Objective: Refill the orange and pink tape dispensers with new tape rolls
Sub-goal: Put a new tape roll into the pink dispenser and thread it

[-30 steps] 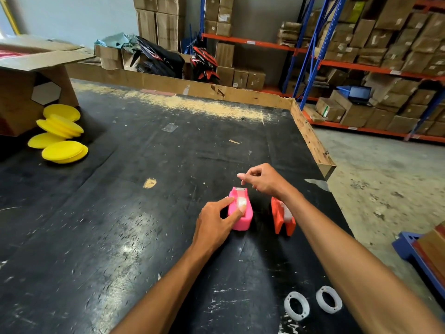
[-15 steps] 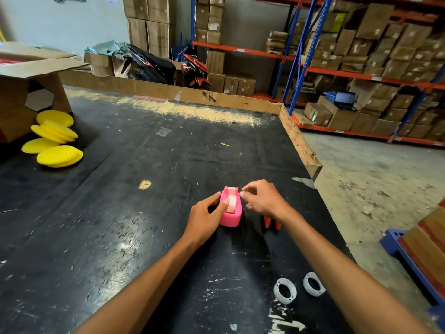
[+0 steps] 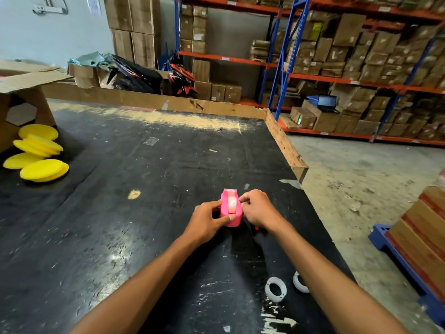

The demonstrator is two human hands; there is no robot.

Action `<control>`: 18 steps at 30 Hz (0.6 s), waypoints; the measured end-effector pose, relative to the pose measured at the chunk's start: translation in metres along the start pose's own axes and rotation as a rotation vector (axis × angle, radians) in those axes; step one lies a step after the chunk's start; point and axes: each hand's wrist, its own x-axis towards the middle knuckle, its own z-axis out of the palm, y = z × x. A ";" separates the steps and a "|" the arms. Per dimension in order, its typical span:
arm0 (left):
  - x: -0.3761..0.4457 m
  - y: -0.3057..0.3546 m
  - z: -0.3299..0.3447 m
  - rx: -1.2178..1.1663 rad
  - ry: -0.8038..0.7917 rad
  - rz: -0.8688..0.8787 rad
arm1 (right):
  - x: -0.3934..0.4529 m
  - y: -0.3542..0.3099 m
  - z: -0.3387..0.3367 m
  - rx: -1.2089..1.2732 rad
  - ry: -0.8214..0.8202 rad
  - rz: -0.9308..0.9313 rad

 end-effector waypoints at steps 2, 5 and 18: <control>0.002 0.000 0.001 -0.014 0.004 0.004 | -0.001 0.000 -0.002 0.011 -0.007 -0.009; 0.003 -0.002 0.000 -0.026 -0.002 0.020 | -0.003 0.000 -0.003 0.037 -0.013 -0.001; -0.009 0.002 0.001 -0.039 0.071 -0.055 | -0.016 0.003 -0.010 0.009 -0.049 -0.046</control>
